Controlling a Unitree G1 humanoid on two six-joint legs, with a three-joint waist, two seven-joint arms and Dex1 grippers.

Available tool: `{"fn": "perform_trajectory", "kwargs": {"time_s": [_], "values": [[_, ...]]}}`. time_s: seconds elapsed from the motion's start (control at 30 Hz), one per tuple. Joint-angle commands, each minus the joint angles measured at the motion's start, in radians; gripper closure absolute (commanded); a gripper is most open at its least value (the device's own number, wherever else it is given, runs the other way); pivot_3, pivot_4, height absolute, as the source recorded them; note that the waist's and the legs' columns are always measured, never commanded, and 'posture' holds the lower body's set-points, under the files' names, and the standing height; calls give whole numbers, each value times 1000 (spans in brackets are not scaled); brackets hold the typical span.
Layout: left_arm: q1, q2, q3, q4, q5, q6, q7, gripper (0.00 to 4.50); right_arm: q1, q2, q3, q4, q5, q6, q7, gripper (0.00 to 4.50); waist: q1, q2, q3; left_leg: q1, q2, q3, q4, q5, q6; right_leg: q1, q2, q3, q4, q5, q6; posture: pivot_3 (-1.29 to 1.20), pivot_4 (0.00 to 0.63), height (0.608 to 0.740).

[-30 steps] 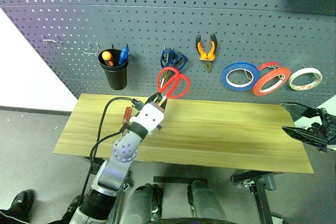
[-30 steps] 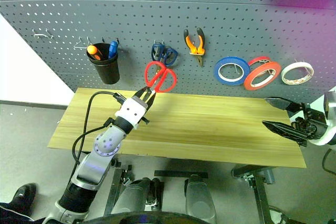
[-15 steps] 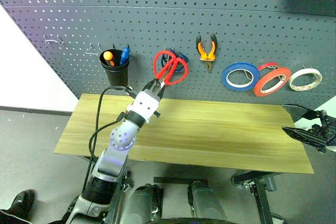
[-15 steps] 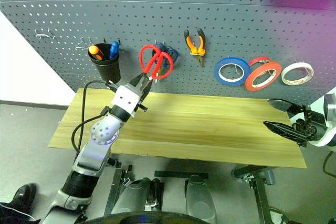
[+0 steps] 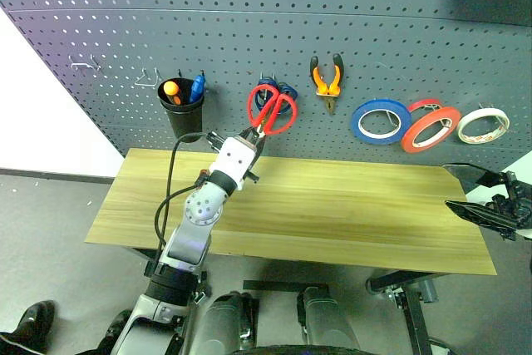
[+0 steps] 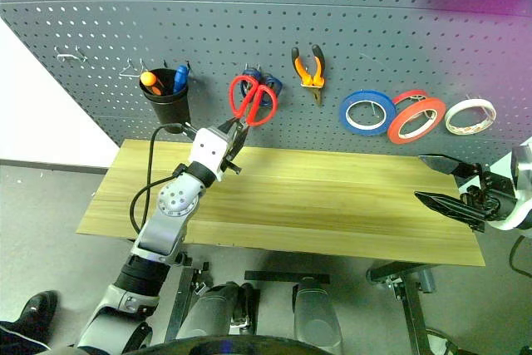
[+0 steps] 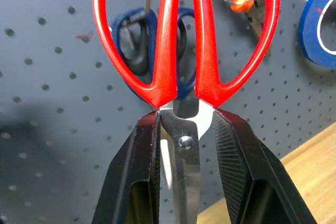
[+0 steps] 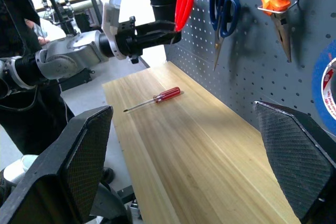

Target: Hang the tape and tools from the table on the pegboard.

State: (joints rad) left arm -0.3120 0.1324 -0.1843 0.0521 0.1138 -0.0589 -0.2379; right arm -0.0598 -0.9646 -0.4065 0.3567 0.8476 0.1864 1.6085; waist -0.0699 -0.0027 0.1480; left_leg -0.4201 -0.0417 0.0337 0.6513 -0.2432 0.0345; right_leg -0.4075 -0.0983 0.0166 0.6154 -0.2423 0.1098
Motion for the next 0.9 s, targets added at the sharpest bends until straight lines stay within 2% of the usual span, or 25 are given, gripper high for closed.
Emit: {"fn": "perform_trajectory", "kwargs": {"time_s": [0.03, 0.4, 0.47, 0.6, 0.77, 0.9], "values": [[-34, -11, 6, 10, -29, -22, -20, 3394, -8, 1, -40, -25, 7, 2, 6, 0, 0, 0, 0, 0, 0, 0, 0, 0, 0, 0, 0, 0, 0, 0, 0, -229, 125, 740], [-171, -51, 38, 264, -43, -81, 1, 3394, -17, 14, -56, -33, -14, 10, 6, 0, 0, 0, 0, 0, 0, 0, 1, 0, 0, 0, 0, 0, 0, 1, 1, -241, 129, 740], [-190, -52, 42, 305, -23, -91, 33, 2685, -17, 16, -61, -36, -18, 12, 5, 0, -1, 0, 0, 0, 0, 0, 0, 0, 0, 0, 0, 0, 0, 2, 3, -243, 127, 740], [-203, -67, 49, 334, -63, -89, -2, 1448, -12, 24, -74, -45, -24, 15, -2, 0, -2, 0, 0, 0, 0, 0, 0, 0, 0, 0, 0, 0, 0, 2, 4, -248, 128, 740], [-175, -63, 37, 305, -55, -92, -20, 62, -10, 31, -86, -55, -33, 21, -2, 0, -2, 0, 0, 0, 0, 0, 0, 0, 0, 0, 0, 0, 0, 2, 4, -247, 124, 740], [-119, -42, 26, 242, -47, -84, -44, 62, -15, 35, -92, -61, -29, 31, 4, 0, -4, 0, 0, 0, 0, 0, 0, 0, 0, 0, 0, 0, 0, 3, 4, -242, 121, 740]]}}
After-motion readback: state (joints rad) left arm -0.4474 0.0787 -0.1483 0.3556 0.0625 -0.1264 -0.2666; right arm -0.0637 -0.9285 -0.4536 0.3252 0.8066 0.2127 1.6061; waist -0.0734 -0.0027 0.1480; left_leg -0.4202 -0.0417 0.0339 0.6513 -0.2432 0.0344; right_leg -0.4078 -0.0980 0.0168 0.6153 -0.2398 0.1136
